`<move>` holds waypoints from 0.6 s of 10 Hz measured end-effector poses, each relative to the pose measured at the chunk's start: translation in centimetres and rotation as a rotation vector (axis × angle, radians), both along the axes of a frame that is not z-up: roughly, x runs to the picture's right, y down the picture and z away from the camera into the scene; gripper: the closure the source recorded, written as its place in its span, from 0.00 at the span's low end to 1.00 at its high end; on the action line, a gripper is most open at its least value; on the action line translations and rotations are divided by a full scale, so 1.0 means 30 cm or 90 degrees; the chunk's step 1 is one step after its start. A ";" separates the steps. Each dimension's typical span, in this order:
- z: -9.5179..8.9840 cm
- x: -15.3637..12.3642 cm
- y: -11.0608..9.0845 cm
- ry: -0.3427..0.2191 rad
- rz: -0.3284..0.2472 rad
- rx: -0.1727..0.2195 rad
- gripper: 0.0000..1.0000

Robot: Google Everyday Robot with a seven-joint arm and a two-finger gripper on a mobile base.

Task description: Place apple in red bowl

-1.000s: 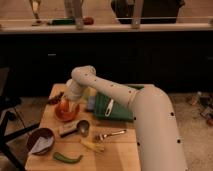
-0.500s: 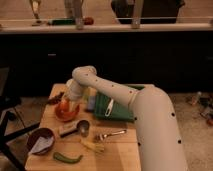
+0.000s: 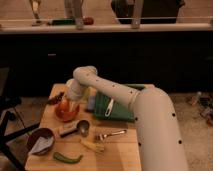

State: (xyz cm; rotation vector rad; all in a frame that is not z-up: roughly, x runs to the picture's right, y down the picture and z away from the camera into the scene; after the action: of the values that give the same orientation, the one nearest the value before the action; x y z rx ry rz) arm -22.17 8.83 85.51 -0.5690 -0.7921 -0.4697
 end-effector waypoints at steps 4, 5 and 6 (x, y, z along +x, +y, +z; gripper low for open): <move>-0.002 0.000 -0.002 0.006 0.001 0.002 0.20; -0.002 0.000 -0.001 0.006 0.000 0.003 0.20; -0.004 0.000 -0.002 0.006 0.000 0.004 0.20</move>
State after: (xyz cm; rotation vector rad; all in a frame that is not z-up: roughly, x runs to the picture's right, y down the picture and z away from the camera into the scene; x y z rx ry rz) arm -22.18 8.78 85.40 -0.5651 -0.7816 -0.4682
